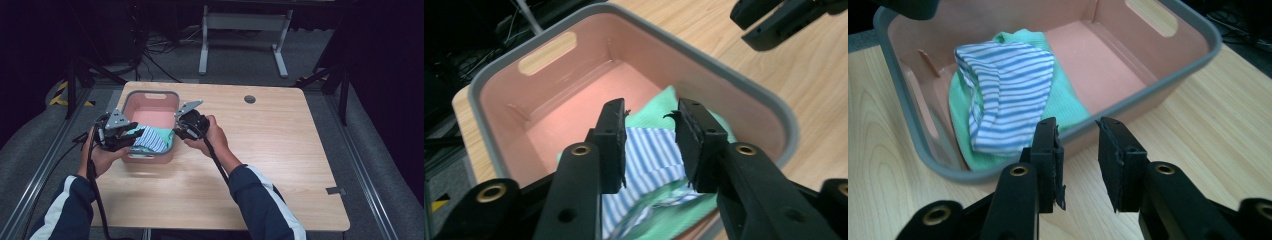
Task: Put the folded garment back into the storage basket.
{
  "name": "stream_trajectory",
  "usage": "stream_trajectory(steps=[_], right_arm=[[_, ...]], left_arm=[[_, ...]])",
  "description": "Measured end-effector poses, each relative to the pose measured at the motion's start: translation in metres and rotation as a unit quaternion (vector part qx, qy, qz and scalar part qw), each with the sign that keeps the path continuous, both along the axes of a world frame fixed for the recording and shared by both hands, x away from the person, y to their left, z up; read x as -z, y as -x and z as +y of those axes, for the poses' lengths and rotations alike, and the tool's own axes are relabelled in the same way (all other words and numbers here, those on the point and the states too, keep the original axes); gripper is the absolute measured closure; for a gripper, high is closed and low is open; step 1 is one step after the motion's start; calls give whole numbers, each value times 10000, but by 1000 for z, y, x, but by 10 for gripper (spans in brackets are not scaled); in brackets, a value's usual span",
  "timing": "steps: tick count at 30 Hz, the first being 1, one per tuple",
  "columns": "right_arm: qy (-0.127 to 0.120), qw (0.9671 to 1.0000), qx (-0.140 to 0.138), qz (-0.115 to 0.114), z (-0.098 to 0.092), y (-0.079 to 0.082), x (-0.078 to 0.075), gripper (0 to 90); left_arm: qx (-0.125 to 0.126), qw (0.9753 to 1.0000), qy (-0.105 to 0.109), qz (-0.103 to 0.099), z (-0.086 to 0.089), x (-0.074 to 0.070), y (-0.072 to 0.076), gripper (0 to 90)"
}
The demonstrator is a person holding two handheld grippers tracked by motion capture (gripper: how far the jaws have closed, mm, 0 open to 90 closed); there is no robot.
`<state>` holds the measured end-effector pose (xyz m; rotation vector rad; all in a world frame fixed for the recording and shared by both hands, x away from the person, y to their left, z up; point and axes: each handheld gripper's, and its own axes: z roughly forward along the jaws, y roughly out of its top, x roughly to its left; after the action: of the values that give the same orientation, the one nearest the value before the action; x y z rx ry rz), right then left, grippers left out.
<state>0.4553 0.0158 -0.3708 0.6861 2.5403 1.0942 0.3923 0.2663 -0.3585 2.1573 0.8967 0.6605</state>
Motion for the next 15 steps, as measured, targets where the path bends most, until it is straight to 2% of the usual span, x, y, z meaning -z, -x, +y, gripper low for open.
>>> stream_trajectory(steps=[3, 7, 13, 15], right_arm=[[4, 10000, 32, -67, -11, 3, -4, 666], [29, 9999, 109, -110, -26, 7, -8, 623], [198, 9992, 217, -253, -47, 14, -12, 499], [247, 9991, 199, -264, -52, 16, -12, 470]], left_arm=[[-15, 9999, 106, -44, -6, -1, 5, 574], [22, 9998, 146, -92, -15, -2, 10, 514], [11, 9995, 213, -213, -27, -5, 19, 351], [64, 9995, 246, -190, -30, -5, 22, 325]])
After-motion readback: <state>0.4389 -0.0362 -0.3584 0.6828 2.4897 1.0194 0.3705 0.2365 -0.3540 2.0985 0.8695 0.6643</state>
